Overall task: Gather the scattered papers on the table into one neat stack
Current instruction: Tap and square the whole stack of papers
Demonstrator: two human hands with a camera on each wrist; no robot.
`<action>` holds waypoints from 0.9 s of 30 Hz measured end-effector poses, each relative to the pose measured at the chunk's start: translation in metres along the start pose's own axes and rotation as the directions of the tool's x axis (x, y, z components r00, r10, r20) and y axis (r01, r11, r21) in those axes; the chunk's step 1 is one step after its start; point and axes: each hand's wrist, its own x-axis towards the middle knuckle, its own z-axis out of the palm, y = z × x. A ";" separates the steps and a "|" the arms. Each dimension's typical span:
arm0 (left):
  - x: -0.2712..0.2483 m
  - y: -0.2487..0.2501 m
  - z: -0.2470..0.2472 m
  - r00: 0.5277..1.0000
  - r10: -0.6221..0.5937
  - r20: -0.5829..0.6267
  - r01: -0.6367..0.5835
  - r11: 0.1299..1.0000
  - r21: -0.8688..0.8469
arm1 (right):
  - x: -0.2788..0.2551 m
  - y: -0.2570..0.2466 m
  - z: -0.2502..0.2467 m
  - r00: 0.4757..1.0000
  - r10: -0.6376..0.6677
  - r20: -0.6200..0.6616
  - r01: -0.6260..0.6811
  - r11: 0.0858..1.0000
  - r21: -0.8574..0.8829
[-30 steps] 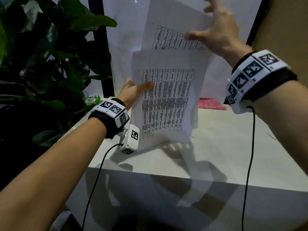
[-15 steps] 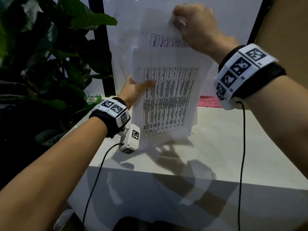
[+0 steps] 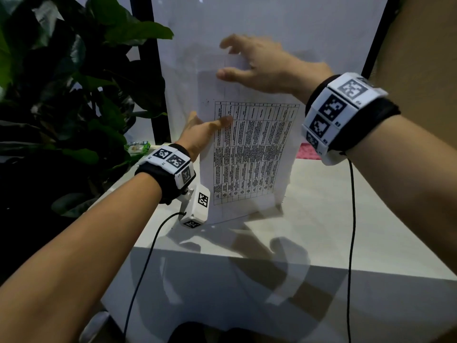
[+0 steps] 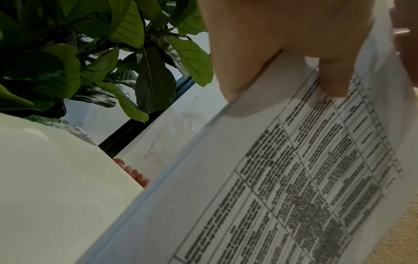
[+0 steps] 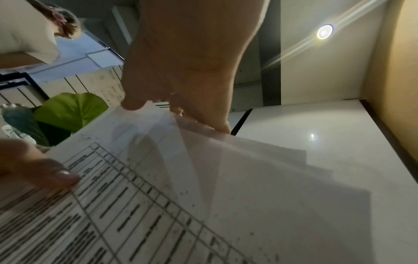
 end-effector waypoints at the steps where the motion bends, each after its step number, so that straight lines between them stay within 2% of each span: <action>1: 0.002 -0.002 -0.002 1.000 -0.004 -0.016 0.004 1.000 0.000 | 0.001 0.001 0.001 1.000 -0.006 -0.002 0.006 0.999 -0.039; 3: 0.010 -0.012 -0.006 1.000 -0.003 -0.021 0.003 1.000 0.002 | 0.000 0.002 0.002 1.000 -0.002 0.006 0.003 0.994 -0.113; 5: 0.004 -0.006 -0.004 1.000 -0.020 -0.021 0.021 1.000 0.021 | -0.001 0.000 0.005 1.000 -0.014 -0.019 0.011 0.991 -0.136; 7: -0.002 0.001 0.000 0.999 -0.008 -0.048 0.007 1.000 -0.018 | -0.002 -0.004 0.011 0.999 -0.043 0.022 0.046 0.981 -0.188; 9: -0.006 0.004 0.002 0.998 -0.026 -0.060 0.025 1.000 -0.015 | -0.004 -0.004 0.014 1.000 -0.019 0.012 0.021 0.982 -0.189; 13: -0.006 0.001 -0.003 0.999 0.013 -0.042 -0.014 1.000 -0.012 | -0.013 0.023 0.006 0.979 0.185 -0.085 -0.196 0.968 -0.158; 15: -0.015 0.011 0.001 0.999 0.038 -0.007 -0.038 0.999 -0.004 | -0.019 0.048 0.002 0.944 0.306 -0.121 -0.314 0.948 -0.058; 16: -0.015 0.012 0.001 0.999 0.037 -0.006 -0.036 0.999 0.016 | -0.021 0.062 0.003 0.922 0.365 -0.128 -0.363 0.931 0.045; 18: -0.015 0.010 0.002 0.999 0.037 -0.016 -0.037 0.999 0.018 | -0.028 0.080 0.008 0.868 0.478 -0.135 -0.404 0.838 0.366; 20: -0.012 0.006 0.002 0.999 0.026 -0.031 -0.026 1.000 -0.007 | -0.040 0.094 0.017 0.835 0.542 -0.091 -0.317 0.611 0.726; 22: -0.010 0.006 0.001 0.999 0.008 -0.039 -0.010 0.999 -0.036 | -0.054 0.105 0.036 0.829 0.558 0.040 -0.288 0.364 0.886; 23: -0.010 0.006 0.001 0.999 0.007 -0.045 -0.009 0.999 -0.041 | -0.063 0.106 0.049 0.829 0.546 0.122 -0.326 0.294 0.899; 25: -0.010 0.007 0.001 0.997 -0.005 -0.074 0.002 0.999 -0.038 | -0.077 0.103 0.075 0.822 0.497 0.277 -0.448 0.267 0.853; 27: -0.010 0.006 0.004 0.995 -0.015 -0.101 0.010 0.998 -0.055 | -0.084 0.098 0.096 0.818 0.498 0.287 -0.469 0.291 0.834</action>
